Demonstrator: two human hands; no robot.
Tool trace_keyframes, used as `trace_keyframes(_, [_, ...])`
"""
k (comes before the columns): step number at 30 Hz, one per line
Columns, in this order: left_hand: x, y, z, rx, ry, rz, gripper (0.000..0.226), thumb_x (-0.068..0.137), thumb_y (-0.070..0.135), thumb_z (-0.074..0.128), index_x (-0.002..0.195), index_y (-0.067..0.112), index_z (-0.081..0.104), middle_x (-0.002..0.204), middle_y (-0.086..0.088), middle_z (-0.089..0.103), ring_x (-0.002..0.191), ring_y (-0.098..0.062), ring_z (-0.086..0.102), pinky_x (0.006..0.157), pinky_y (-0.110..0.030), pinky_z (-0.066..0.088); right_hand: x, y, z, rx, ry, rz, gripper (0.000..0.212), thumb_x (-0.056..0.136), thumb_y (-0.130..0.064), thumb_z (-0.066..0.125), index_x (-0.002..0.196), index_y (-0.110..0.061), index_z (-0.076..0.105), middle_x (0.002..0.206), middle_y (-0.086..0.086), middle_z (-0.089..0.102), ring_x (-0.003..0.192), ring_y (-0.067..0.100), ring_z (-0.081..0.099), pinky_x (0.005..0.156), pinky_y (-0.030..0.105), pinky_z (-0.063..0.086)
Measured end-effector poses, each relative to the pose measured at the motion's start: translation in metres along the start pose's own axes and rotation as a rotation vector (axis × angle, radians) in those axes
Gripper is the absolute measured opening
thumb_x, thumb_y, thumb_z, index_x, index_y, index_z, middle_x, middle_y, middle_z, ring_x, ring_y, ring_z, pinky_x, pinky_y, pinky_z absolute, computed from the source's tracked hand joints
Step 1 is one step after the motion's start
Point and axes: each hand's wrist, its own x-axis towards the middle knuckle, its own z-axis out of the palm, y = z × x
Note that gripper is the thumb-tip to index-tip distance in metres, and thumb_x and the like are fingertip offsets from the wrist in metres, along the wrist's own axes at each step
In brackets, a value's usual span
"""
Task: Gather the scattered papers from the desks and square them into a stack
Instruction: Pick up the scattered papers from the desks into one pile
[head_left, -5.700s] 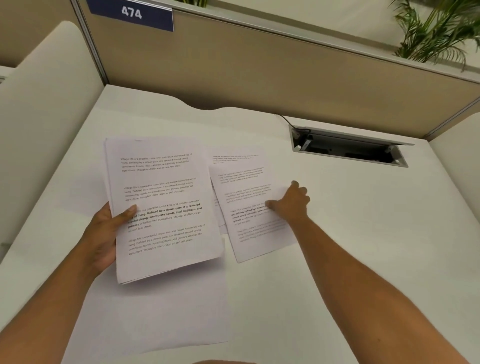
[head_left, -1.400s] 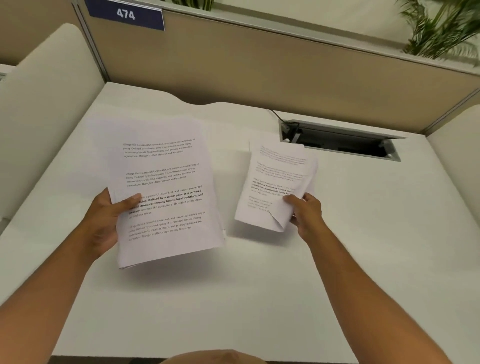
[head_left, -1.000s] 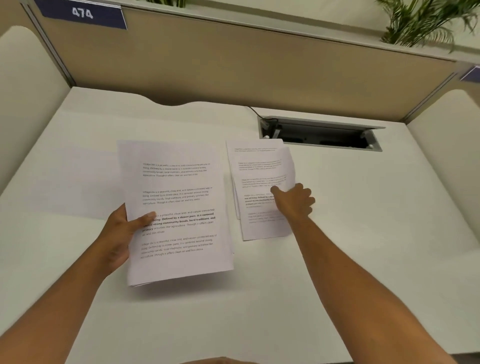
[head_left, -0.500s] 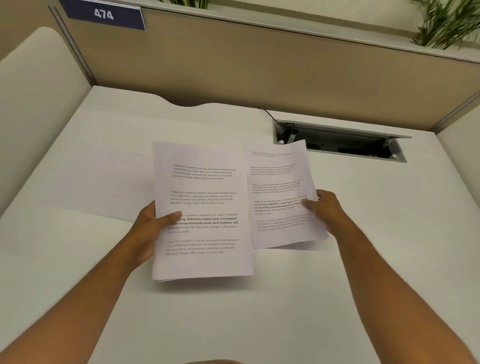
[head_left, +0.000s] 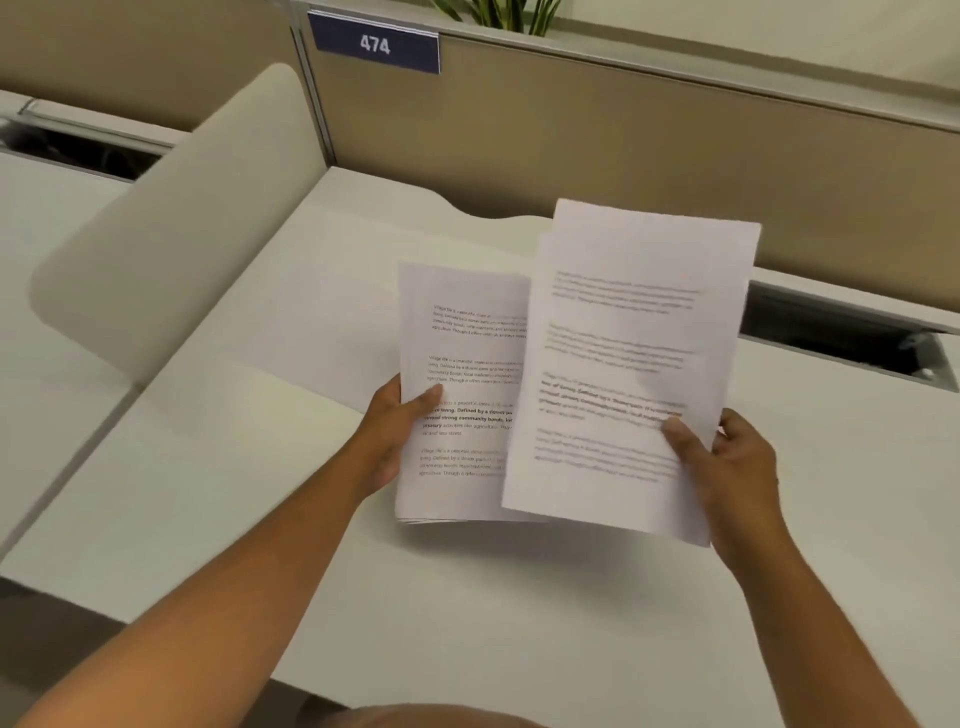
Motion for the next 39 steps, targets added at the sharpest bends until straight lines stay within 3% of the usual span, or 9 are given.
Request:
trace_keyframes(4, [-0.013,0.003,0.009,0.023,0.030,0.026,0.058,0.107,0.063,0.050,0.148,0.025,0.068,0.137,-0.004,0.081,0.126,-0.031,0.077,0.105,-0.053,0.062,-0.025,-0.009,0.066,-0.117,-0.136,-0.123,0.021,0.091,-0.029,0.082,0.104,-0.021,0.068,0.102,-0.013,0.076,0.090,0.005,0.073,0.076,0.027,0.056])
trace_keyframes(7, [-0.026,0.009,0.009,-0.020,0.002,0.016,0.080,0.088,0.080,0.051,0.151,0.032,0.065,0.140,0.002,0.080,0.126,-0.027,0.078,0.101,-0.052,0.065,-0.036,-0.009,0.098,-0.166,-0.146,-0.181,0.018,0.092,-0.027,0.080,0.100,-0.022,0.065,0.094,-0.020,0.071,0.084,-0.010,0.067,0.067,0.008,0.046])
trace_keyframes(12, [-0.035,0.004,-0.014,-0.082,0.093,0.072,0.037,0.101,0.016,0.078,0.137,0.016,0.071,0.130,-0.013,0.083,0.117,-0.041,0.080,0.087,-0.052,0.069,-0.044,-0.010,0.115,-0.206,-0.188,-0.267,0.018,0.094,-0.036,0.077,0.096,-0.028,0.061,0.092,-0.020,0.069,0.084,-0.009,0.065,0.062,0.005,0.046])
trace_keyframes(16, [-0.049,0.003,-0.040,-0.096,0.161,0.093,0.039,0.104,0.012,0.075,0.142,0.015,0.069,0.133,-0.013,0.082,0.120,-0.040,0.079,0.100,-0.061,0.064,-0.024,-0.019,0.119,-0.235,-0.210,-0.226,0.039,0.094,-0.053,0.071,0.123,-0.028,0.061,0.123,-0.013,0.064,0.105,0.012,0.064,0.081,0.021,0.049])
trace_keyframes(19, [-0.059,0.001,-0.064,-0.106,0.223,0.091,0.038,0.104,0.012,0.074,0.141,0.016,0.069,0.132,-0.012,0.082,0.118,-0.039,0.080,0.101,-0.062,0.064,-0.015,-0.029,0.139,-0.085,-0.572,0.103,0.072,0.089,-0.056,0.076,0.149,-0.027,0.046,0.137,-0.006,0.063,0.118,0.020,0.068,0.099,0.045,0.058])
trace_keyframes(22, [-0.070,0.001,-0.085,-0.126,0.253,0.097,0.033,0.104,0.013,0.074,0.136,0.020,0.072,0.127,-0.010,0.084,0.114,-0.037,0.082,0.093,-0.057,0.068,-0.020,-0.029,0.171,-0.001,-0.769,0.112,0.054,0.090,-0.030,0.084,0.137,-0.023,0.060,0.119,-0.002,0.081,0.106,0.024,0.079,0.079,0.041,0.066])
trace_keyframes(27, [-0.075,0.003,-0.130,-0.144,0.246,0.069,0.040,0.105,0.006,0.070,0.143,0.021,0.068,0.134,-0.009,0.082,0.120,-0.036,0.079,0.097,-0.054,0.066,-0.034,-0.029,0.229,-0.012,-0.683,-0.006,0.032,0.089,-0.013,0.083,0.120,-0.015,0.071,0.108,0.002,0.083,0.096,0.023,0.081,0.084,0.040,0.067])
trace_keyframes(34, [-0.063,0.006,-0.183,-0.197,0.266,0.049,0.046,0.107,0.002,0.064,0.149,0.021,0.065,0.138,-0.012,0.079,0.123,-0.040,0.077,0.096,-0.054,0.066,-0.010,-0.036,0.281,-0.210,-0.562,-0.173,0.022,0.101,-0.036,0.067,0.094,-0.017,0.075,0.088,0.002,0.079,0.078,0.012,0.074,0.074,0.037,0.058])
trace_keyframes(39, [-0.049,0.009,-0.207,-0.222,0.242,0.003,0.046,0.106,0.001,0.064,0.149,0.018,0.065,0.138,-0.016,0.079,0.126,-0.047,0.073,0.100,-0.059,0.063,0.044,-0.035,0.314,-0.578,-0.375,-0.306,0.041,0.095,-0.030,0.075,0.130,-0.011,0.066,0.135,0.011,0.063,0.129,0.032,0.056,0.098,0.031,0.039])
